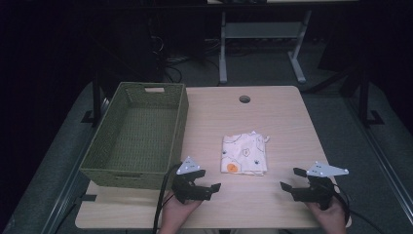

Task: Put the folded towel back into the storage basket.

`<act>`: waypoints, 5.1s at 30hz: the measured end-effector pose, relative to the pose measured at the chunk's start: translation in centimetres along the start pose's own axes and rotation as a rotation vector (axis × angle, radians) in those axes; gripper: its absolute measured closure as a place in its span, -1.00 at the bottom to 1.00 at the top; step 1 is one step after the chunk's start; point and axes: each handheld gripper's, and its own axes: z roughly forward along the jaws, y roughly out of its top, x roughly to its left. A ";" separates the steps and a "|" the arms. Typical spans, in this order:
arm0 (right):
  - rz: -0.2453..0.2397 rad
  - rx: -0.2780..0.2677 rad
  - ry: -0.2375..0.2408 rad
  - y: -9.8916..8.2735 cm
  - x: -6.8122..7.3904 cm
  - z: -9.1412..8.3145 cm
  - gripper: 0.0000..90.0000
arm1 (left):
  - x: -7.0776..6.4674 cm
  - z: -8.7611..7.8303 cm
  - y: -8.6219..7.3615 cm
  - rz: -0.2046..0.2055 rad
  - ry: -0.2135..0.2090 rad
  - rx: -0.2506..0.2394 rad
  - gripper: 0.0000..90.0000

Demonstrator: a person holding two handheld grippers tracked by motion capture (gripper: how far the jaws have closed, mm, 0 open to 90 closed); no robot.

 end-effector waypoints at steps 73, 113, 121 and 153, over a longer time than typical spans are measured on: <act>-0.007 -0.030 0.017 0.2 0.1 -0.3 -0.54 | -1.1 8.8 11.2 0.116 0.011 0.203 -0.42; -0.007 -0.052 0.021 0.3 0.1 -0.7 -0.55 | -0.9 16.6 12.2 0.195 0.199 0.449 -0.08; -0.010 -0.051 0.022 0.4 0.2 -0.7 -0.55 | -0.7 16.3 12.2 0.209 0.199 0.447 0.18; -0.013 -0.053 0.017 0.4 0.2 -0.8 -0.55 | 2.1 13.0 12.4 0.053 0.051 0.428 0.83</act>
